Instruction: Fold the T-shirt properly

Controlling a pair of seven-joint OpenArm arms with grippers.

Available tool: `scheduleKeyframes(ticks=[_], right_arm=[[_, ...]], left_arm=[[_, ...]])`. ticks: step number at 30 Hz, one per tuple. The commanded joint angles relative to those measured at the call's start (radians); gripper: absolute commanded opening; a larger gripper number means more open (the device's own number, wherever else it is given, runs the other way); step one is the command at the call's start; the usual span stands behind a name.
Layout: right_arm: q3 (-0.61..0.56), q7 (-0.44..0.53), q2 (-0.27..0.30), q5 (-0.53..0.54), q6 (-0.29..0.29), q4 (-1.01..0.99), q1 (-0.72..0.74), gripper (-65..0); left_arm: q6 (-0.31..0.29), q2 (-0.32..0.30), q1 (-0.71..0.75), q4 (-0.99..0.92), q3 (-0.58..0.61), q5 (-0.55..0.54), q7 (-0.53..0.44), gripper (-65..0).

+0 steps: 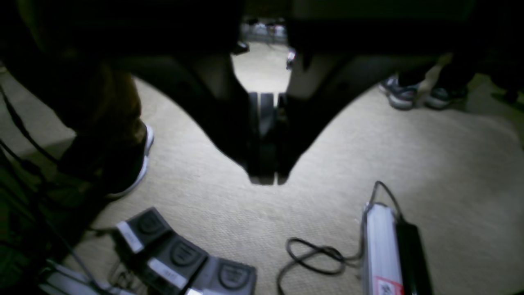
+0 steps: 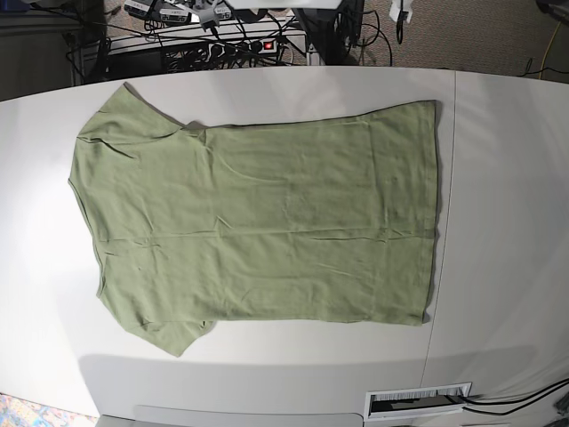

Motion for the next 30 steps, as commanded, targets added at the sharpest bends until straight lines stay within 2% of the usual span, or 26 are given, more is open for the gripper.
scheduleKeyframes(ticks=[1,2,4,9,16,19,25,30], right_arm=[[0.000,-0.016,0.019,0.003,0.013,0.031,-0.025,-65.0],[0.000,-0.027,0.032,0.003,0.020,0.064,-0.043,-65.0],[0.000,-0.042,0.061,0.003,0.034,0.132,-0.080,-65.0],[-0.001,-0.058,0.140,0.003,0.044,0.305,-0.184,-65.0],[-0.001,-0.061,0.257,-0.019,0.047,0.562,-0.332,-65.0],[-0.001,-0.067,0.294,-0.078,0.047,0.664,-0.387,-65.0],[0.000,-0.116,0.366,-0.097,0.048,0.822,-0.474,-65.0],[0.000,-0.139,0.431,-0.193,0.048,0.926,-0.542,-65.0]], left_arm=[[-0.042,-0.019,0.035,0.023,-0.001,-0.003,-0.005,-65.0],[-0.076,-0.030,0.057,0.046,-0.001,-0.004,-0.005,-64.2],[-0.102,-0.049,0.103,0.097,-0.001,-0.004,-0.006,-64.0],[-0.110,-0.093,0.220,0.241,-0.001,-0.050,-0.006,-64.0],[-0.112,-0.145,0.374,0.486,-0.001,-0.050,-0.005,-64.0],[-0.112,-0.158,0.431,0.586,-0.001,-0.009,-0.005,-64.0],[-0.112,-0.189,0.536,0.750,-0.001,0.051,-0.005,-64.0],[-0.112,-0.234,0.613,0.876,-0.001,0.081,-0.006,-64.0]])
